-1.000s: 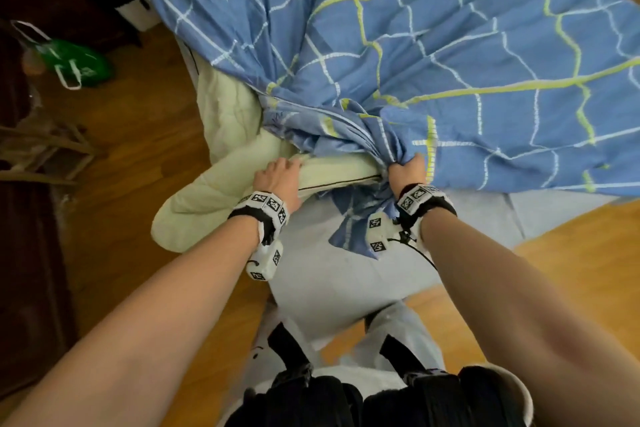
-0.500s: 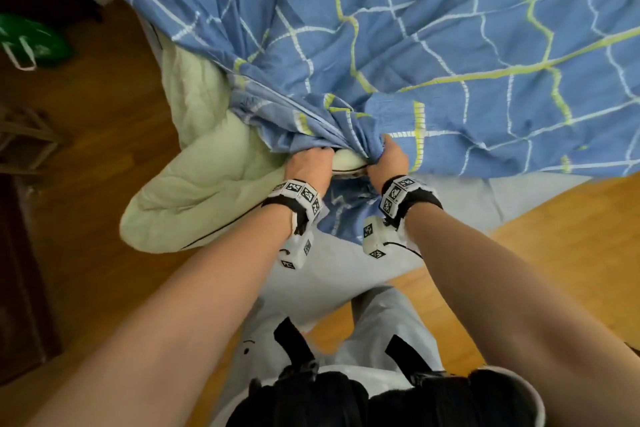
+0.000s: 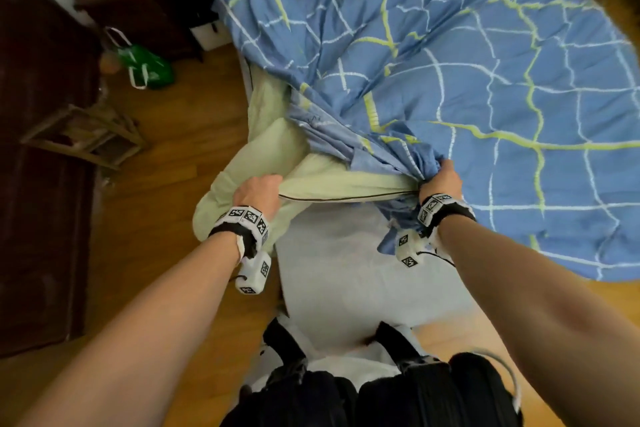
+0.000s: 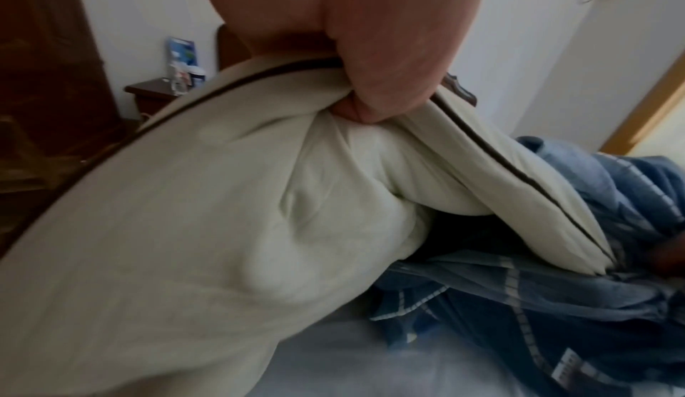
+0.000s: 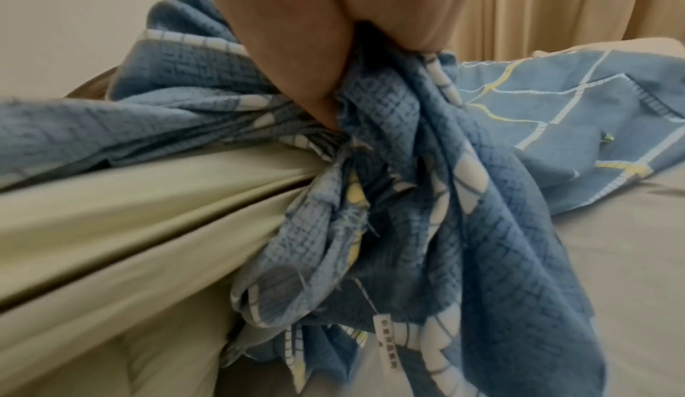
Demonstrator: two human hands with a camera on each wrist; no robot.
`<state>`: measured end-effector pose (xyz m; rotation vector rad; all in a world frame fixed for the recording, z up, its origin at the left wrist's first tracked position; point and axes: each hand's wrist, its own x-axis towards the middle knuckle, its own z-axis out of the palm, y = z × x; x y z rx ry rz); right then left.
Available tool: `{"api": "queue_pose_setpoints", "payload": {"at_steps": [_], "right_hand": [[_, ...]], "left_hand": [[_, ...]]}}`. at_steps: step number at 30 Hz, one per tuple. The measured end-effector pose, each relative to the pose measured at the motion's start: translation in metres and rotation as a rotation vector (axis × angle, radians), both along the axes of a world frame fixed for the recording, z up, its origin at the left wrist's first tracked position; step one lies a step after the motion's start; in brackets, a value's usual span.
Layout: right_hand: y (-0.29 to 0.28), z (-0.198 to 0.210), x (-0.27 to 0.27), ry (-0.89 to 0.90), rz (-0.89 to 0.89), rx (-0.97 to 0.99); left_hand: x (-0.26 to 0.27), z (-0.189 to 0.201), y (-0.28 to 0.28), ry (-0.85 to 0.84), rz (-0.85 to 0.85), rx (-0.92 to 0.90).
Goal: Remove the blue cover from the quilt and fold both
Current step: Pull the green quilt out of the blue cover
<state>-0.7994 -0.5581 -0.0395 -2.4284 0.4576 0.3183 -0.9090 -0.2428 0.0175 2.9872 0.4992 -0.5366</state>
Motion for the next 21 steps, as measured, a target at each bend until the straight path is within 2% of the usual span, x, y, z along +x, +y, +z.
{"api": "queue_pose_setpoints", "payload": {"at_steps": [4,8,13,15,18,19,21], "right_hand": [[0.017,-0.007,-0.014,0.022,0.032,0.092],[0.011,-0.027,-0.028,0.197,0.113,0.099],[0.016,-0.053,-0.036,0.216,0.072,0.222],[0.019,-0.063,-0.035,0.225,0.061,0.217],[0.023,-0.082,-0.034,0.292,0.13,0.213],[0.023,-0.09,-0.034,0.337,0.147,0.21],[0.025,-0.105,-0.033,0.399,0.147,0.2]], "left_hand": [[-0.011,-0.015,0.004,0.012,0.035,-0.018],[0.0,-0.027,-0.012,0.047,0.007,-0.079],[0.009,-0.059,-0.025,0.174,-0.015,-0.066],[0.01,-0.074,-0.031,0.243,-0.014,-0.05],[0.014,-0.098,-0.057,0.336,-0.123,-0.06],[0.017,-0.106,-0.07,0.327,-0.11,-0.1],[0.028,-0.123,-0.097,0.282,0.038,-0.195]]}}
